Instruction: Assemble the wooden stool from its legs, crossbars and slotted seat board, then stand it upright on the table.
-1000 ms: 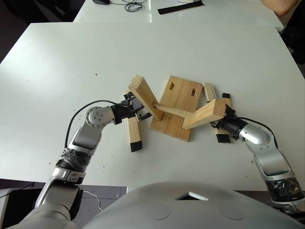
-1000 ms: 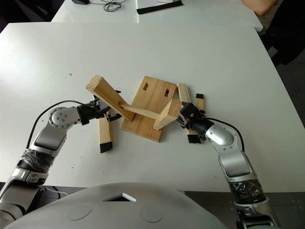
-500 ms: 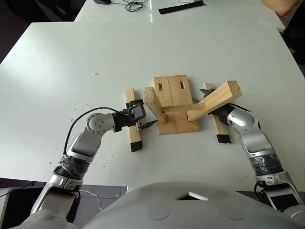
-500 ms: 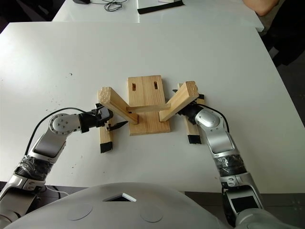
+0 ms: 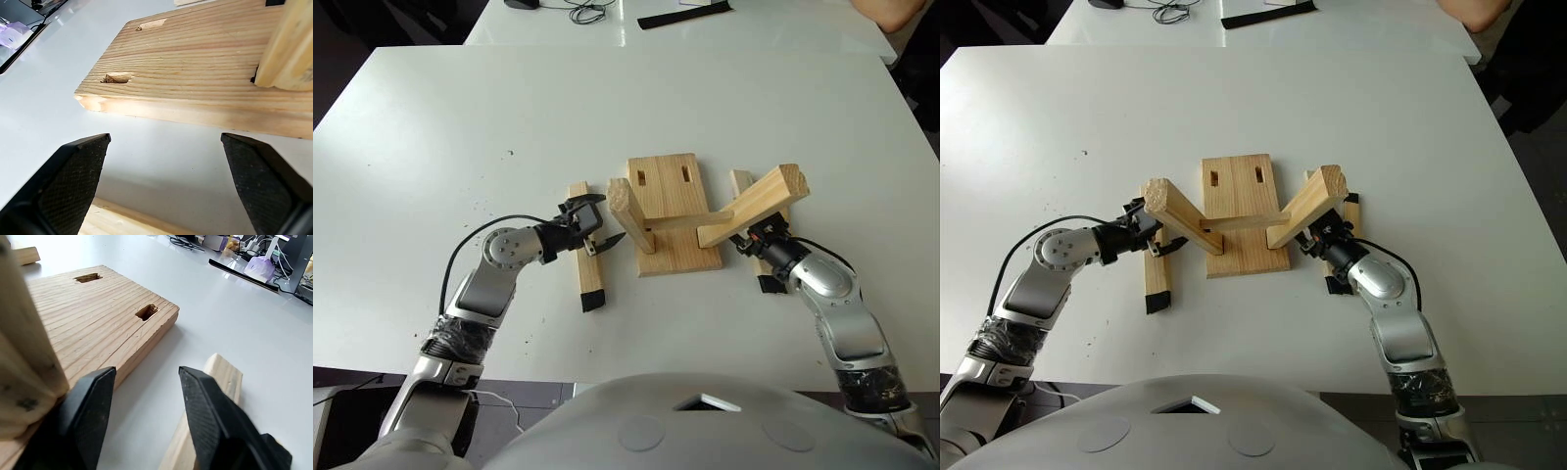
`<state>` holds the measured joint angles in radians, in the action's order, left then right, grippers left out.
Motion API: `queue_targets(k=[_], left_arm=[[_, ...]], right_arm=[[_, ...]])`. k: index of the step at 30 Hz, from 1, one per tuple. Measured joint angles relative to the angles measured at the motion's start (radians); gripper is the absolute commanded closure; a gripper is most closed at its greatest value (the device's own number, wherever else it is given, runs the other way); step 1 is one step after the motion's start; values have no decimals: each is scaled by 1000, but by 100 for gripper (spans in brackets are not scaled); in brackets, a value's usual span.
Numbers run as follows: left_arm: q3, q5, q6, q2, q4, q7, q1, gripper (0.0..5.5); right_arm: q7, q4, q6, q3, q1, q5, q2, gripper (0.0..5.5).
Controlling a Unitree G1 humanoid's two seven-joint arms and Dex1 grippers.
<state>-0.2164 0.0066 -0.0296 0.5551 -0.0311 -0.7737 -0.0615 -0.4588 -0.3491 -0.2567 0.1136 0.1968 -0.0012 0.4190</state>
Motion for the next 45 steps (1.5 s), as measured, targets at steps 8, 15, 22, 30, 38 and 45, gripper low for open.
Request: queue_targets(k=[8,15,22,30,38,45], left_arm=[[10,15,1,14,-4,9,9,130],[55,-4,-22,45,-59,-9,4,130],[60,-16,-51,52,-116,-17,15,130],[126,-70,-157,36,-193,30,66,130],[366,-185,-395,-280,-519,485,141,130],[347,-221,-539,-355,-678,579,163,105]], right_arm=[[7,-57,-9,46,97,-68,33,311],[14,-87,-6,50,140,-118,56,311],[29,-110,-21,81,116,-119,10,311],[45,-147,-48,47,122,-100,-13,311],[328,-363,-199,-221,156,-76,-216,311],[417,-487,-309,-313,0,-39,-287,249]])
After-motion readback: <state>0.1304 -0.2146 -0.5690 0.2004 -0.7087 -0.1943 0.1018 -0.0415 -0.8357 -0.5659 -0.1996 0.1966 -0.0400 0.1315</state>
